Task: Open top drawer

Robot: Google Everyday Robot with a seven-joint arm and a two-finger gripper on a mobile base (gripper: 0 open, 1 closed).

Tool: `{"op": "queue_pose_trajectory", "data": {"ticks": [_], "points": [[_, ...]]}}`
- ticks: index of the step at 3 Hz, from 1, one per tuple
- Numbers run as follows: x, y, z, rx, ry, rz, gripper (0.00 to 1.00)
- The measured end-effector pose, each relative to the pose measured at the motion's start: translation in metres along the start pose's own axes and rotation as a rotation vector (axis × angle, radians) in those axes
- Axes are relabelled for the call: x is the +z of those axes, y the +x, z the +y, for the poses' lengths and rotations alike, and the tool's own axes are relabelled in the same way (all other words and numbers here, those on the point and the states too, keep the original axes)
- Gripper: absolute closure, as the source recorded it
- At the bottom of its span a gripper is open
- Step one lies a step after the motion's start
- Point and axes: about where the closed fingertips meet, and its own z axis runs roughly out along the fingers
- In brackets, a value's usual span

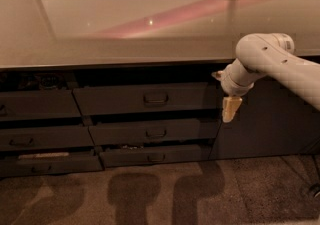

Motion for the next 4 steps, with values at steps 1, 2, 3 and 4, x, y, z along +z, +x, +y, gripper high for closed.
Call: {"op": "queue_pose_trajectory", "data": {"ticks": [1, 2, 3, 4], "points": [[0.000, 0.000, 0.000, 0.000, 0.000, 0.000, 0.00], [0.019, -0.009, -0.001, -0.035, -0.049, 0.018, 0.00], [0.046, -0.047, -0.003, -0.150, -0.091, 0.060, 0.00], [0.054, -0.044, -0.003, -0.142, -0.102, 0.076, 0.00]]}}
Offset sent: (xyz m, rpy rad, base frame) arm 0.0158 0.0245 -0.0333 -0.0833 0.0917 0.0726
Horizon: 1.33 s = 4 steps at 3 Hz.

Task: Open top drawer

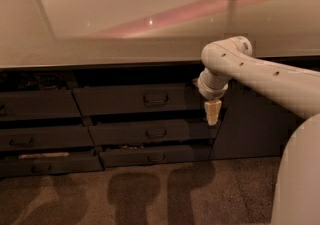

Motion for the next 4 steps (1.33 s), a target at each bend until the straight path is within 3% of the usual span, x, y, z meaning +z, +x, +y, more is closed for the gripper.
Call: {"op": "queue_pose_trajectory", "data": {"ticks": [1, 2, 4], "points": [[0.0000, 0.0000, 0.0000, 0.000, 0.000, 0.000, 0.00], [0.0000, 0.0000, 0.0000, 0.000, 0.000, 0.000, 0.18], [0.0001, 0.0000, 0.0001, 0.000, 0.000, 0.000, 0.65]]}}
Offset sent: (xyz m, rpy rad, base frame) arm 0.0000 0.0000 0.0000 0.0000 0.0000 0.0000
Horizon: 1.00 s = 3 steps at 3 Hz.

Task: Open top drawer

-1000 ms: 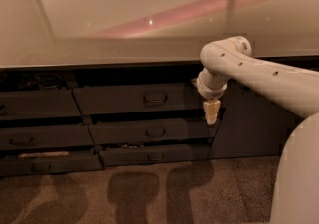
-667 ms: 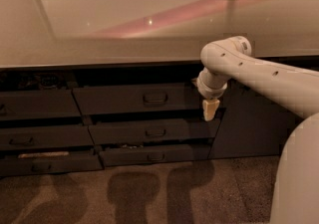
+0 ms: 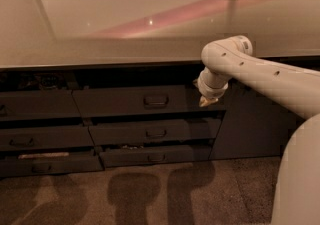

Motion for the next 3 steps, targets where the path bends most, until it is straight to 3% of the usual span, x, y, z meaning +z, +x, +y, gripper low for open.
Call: {"op": "queue_pose_trajectory", "data": {"ticks": [1, 2, 3], "points": [[0.0000, 0.0000, 0.0000, 0.000, 0.000, 0.000, 0.89], [-0.0003, 0.0000, 0.0000, 0.000, 0.000, 0.000, 1.00], [-0.0067, 0.0000, -0.0016, 0.000, 0.000, 0.000, 1.00]]}}
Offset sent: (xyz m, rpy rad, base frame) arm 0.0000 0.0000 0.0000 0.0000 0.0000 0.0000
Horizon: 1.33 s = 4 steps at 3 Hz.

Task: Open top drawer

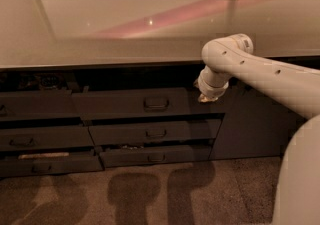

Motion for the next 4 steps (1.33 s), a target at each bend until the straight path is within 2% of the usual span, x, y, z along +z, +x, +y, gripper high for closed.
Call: {"op": "queue_pose_trajectory", "data": {"ticks": [2, 3, 4], "points": [[-0.011, 0.000, -0.003, 0.000, 0.002, 0.001, 1.00], [-0.031, 0.004, 0.005, -0.005, 0.070, 0.014, 1.00], [-0.036, 0.001, 0.008, -0.010, 0.068, 0.014, 1.00]]}}
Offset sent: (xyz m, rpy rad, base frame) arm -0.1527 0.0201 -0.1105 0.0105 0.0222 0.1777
